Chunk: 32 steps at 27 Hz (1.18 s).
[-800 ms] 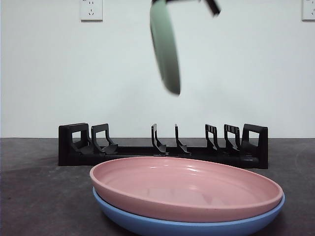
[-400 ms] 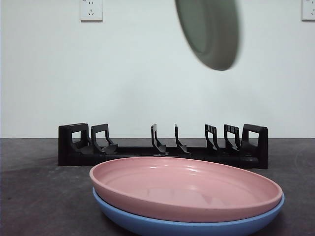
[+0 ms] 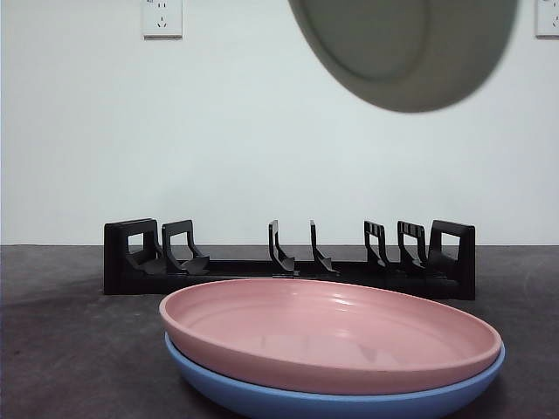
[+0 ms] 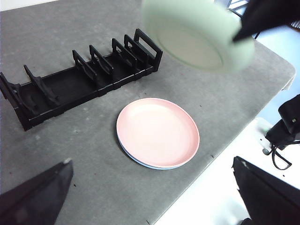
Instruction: Place the plate
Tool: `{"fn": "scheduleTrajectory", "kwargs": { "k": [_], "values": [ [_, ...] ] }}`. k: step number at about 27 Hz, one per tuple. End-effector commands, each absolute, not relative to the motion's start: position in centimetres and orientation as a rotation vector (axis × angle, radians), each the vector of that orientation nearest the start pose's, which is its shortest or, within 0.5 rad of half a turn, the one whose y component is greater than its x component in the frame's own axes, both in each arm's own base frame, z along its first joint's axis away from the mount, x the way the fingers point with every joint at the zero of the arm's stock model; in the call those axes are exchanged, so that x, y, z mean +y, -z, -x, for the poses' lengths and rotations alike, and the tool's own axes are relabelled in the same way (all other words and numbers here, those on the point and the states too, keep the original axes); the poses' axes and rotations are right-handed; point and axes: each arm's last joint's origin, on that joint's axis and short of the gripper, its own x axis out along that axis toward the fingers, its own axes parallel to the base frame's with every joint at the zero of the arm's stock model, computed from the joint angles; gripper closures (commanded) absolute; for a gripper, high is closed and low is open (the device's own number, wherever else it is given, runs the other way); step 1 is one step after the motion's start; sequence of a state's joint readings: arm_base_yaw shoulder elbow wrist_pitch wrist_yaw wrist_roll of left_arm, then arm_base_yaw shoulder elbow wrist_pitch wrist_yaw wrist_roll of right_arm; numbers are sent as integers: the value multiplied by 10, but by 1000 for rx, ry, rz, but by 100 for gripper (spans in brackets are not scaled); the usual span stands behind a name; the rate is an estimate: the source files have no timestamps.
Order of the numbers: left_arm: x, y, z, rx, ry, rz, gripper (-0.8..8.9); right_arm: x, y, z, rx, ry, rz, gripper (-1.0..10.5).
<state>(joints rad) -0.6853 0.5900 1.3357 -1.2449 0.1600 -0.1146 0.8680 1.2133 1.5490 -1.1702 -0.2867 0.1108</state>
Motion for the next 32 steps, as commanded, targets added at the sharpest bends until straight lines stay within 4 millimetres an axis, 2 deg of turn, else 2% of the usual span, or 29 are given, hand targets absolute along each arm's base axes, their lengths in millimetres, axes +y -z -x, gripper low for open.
{"fn": "scheduleTrajectory", "kwargs": {
  "k": [1, 6, 12, 23, 27, 32],
  "values": [
    [-19, -419, -15, 515, 813, -41, 251, 176, -401, -114, 916, -952, 251, 937],
    [-19, -419, -16, 509, 815, -49, 251, 200, -361, -97, 950, -856, 380, 937],
    [-20, -421, -17, 477, 821, -49, 251, 233, -314, -84, 955, -800, 452, 937],
    [-20, -422, -17, 465, 822, -45, 251, 287, -246, -85, 1023, -639, 633, 937],
    [-20, -422, -17, 465, 822, -45, 251, 297, -227, -88, 1055, -596, 654, 937],
    [-20, -422, -17, 464, 822, -45, 251, 304, -222, -89, 1066, -609, 609, 937]
  ]
}}
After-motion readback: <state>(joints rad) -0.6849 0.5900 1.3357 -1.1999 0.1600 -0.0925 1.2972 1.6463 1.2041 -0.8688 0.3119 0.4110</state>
